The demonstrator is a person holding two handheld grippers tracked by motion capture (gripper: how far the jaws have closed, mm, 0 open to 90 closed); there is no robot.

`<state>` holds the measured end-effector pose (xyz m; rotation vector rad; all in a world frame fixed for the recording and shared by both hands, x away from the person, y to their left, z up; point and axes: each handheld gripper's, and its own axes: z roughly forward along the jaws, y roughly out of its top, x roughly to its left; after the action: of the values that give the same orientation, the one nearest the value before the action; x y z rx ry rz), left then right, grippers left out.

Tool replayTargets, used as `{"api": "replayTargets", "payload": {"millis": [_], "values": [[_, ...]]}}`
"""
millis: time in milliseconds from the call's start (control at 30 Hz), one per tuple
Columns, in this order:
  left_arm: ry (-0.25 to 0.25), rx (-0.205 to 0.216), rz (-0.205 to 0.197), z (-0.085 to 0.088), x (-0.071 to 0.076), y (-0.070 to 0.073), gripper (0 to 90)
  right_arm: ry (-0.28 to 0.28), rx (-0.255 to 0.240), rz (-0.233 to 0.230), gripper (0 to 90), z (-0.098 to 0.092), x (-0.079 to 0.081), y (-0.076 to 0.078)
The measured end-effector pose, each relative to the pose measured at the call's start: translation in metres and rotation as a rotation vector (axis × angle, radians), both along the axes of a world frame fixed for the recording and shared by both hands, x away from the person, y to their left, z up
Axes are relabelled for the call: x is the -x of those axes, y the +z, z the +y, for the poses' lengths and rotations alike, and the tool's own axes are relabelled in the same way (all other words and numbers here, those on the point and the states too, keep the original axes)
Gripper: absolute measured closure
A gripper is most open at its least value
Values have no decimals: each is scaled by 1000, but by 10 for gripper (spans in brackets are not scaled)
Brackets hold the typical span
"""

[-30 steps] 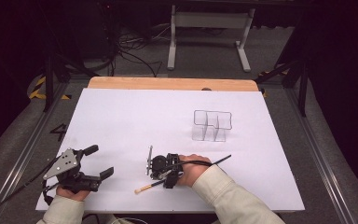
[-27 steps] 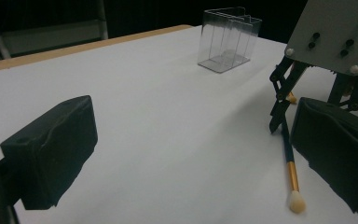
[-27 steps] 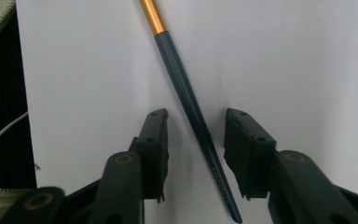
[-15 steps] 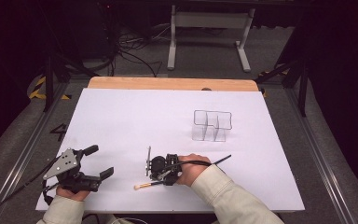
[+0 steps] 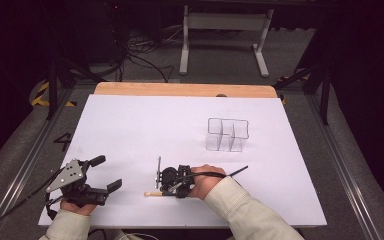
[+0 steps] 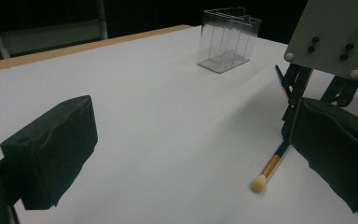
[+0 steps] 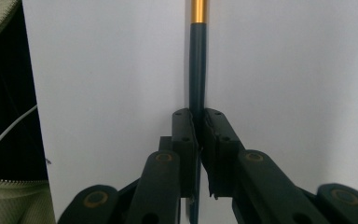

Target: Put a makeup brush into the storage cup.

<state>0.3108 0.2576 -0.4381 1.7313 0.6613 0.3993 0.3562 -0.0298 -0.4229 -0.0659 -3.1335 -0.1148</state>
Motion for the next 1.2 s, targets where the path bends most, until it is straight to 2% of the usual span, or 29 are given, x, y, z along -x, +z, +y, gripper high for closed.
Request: {"api": "replayTargets", "payload": {"millis": [300, 633, 1200], "values": [[1, -1, 1, 0, 0, 0, 14, -6, -40, -6, 837, -4, 2, 12], [3, -3, -3, 0, -1, 0, 14, -22, -105, -48, 838, -15, 3, 34], [-2, -2, -11, -1, -1, -1, 13, -67, -269, -112, 838, -36, 6, 64]]}}
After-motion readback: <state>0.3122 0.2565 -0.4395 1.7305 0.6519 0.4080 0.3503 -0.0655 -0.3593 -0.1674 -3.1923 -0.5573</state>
